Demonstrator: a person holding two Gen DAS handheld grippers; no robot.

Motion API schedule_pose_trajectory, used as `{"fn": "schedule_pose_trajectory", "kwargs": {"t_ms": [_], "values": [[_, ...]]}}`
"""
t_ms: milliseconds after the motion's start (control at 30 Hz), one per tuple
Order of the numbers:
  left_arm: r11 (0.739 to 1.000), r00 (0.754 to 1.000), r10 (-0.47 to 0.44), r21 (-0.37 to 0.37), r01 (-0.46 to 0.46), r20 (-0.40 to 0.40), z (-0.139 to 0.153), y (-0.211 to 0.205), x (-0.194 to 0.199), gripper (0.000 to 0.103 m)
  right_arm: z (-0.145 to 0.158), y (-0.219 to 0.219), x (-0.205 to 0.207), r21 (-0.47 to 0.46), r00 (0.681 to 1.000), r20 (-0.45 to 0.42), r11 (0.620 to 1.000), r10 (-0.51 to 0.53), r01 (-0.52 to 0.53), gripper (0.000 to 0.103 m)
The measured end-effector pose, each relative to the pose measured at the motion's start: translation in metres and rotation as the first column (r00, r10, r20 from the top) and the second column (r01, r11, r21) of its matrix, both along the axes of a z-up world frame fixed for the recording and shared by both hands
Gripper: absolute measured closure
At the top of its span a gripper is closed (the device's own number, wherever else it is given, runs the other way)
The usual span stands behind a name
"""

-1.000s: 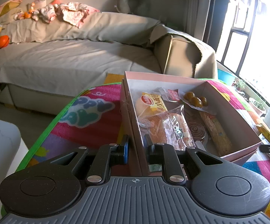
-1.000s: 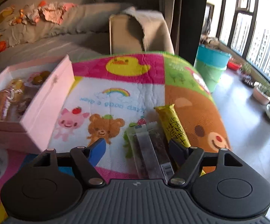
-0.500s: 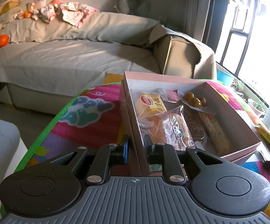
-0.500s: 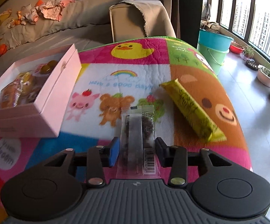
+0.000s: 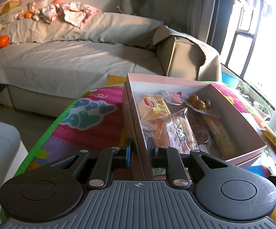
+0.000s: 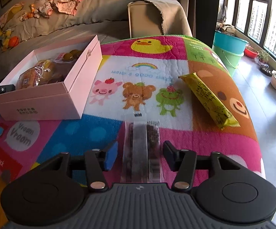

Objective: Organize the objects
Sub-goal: 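Carry the clear packet into the pink box and release it with the right tool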

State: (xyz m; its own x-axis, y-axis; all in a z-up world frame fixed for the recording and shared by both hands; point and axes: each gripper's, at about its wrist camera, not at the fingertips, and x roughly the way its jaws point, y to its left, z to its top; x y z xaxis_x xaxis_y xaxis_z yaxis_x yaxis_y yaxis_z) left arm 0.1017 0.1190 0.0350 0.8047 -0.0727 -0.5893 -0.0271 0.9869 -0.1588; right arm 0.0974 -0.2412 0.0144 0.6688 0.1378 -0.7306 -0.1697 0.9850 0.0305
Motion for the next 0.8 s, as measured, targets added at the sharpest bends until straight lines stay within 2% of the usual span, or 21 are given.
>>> {"fn": "schedule_pose_trajectory", "kwargs": {"t_ms": [67,100,167,433,667,800], "values": [[1.000,1.000,-0.001,0.001,0.001,0.001,0.000,0.000,-0.001,0.083,0.001,0.004,0.001,-0.010,1.000,0.001,1.000,0.003,-0.003,0.049],[1.000,1.000,-0.001,0.000,0.001,0.001,0.000,0.000,-0.001,0.083,0.001,0.006,0.001,-0.011,1.000,-0.001,1.000,0.007,-0.007,0.056],[1.000,1.000,0.000,-0.001,0.000,0.001,0.000,0.000,-0.001,0.083,0.003,0.008,-0.002,-0.008,1.000,-0.011,1.000,0.018,-0.018,0.062],[1.000,1.000,-0.001,0.000,0.001,0.001,0.000,0.000,-0.001,0.083,0.023,0.020,-0.027,-0.014,0.998,-0.006,0.998,0.058,-0.058,0.064],[1.000,1.000,-0.003,-0.006,0.003,0.001,0.000,0.000,-0.001,0.083,0.078,0.027,-0.040,-0.008,0.988,0.127,0.996,0.085,-0.084,0.065],[1.000,1.000,-0.004,-0.007,0.004,0.001,0.000,0.000,-0.001,0.083,0.119,0.035,-0.039,-0.012,0.964,0.241,0.994,0.108,-0.108,0.065]]}}
